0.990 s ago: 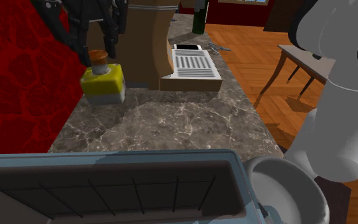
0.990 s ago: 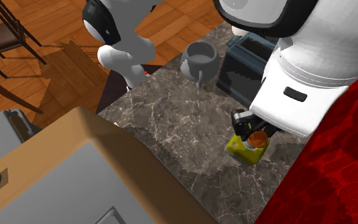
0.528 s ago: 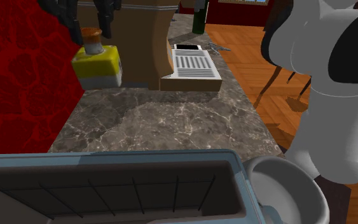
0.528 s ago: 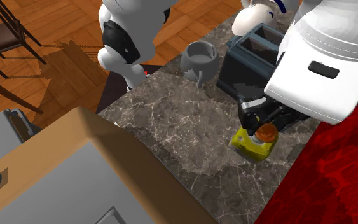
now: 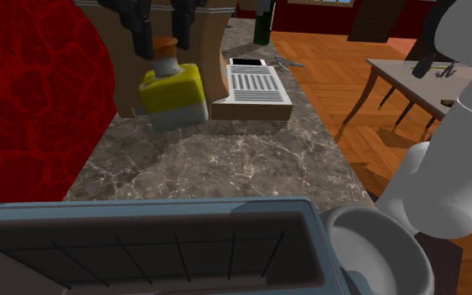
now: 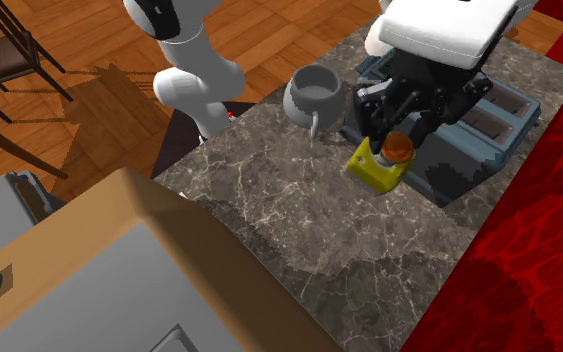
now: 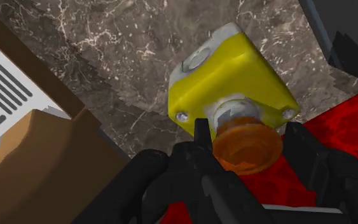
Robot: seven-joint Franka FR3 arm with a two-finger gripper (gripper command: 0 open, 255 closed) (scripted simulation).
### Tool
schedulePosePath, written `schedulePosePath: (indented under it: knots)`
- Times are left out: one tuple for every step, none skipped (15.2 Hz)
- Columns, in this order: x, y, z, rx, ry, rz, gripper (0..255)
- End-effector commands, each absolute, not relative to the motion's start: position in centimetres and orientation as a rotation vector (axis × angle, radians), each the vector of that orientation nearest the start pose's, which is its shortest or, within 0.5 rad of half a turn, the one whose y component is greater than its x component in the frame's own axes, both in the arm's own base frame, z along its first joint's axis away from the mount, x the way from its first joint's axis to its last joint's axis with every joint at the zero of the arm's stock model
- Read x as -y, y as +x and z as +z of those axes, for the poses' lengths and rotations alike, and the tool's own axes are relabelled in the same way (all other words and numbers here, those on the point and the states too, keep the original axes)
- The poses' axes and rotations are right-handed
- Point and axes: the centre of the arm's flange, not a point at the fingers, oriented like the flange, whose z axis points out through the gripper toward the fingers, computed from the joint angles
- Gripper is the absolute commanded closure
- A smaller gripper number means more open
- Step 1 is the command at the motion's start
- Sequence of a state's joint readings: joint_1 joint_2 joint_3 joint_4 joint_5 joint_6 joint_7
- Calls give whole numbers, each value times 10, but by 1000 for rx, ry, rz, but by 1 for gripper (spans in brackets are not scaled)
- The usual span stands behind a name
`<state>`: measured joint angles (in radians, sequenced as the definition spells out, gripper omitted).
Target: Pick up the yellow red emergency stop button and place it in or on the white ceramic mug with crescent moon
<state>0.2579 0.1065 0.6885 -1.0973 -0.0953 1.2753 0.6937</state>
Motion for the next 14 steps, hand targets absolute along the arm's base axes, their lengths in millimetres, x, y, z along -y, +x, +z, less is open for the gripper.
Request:
schedulePosePath:
  knots:
    - [-394, 317, 766, 325, -3068, -121, 255]
    - [-390, 305, 767, 325, -3068, -121, 255]
    - [-386, 292, 769, 325, -3068, -121, 255]
    - [-382, 280, 770, 325, -3068, -121, 255]
    - [-378, 267, 772, 325, -3068, -121, 255]
    - [-374, 255, 774, 325, -3068, -121, 255]
    - [-370, 242, 775, 325, -3068, -121, 255]
    - [-366, 230, 777, 325, -3068, -121, 255]
    - [-363, 217, 779, 325, -3068, -121, 255]
    - [-359, 205, 780, 325, -3068, -121, 255]
    - [-355, 192, 782, 325, -3068, -121, 255]
    - [-351, 180, 784, 325, -3068, -121, 255]
    - [-347, 167, 785, 325, -3068, -121, 255]
    - [-343, 155, 787, 325, -3068, -121, 255]
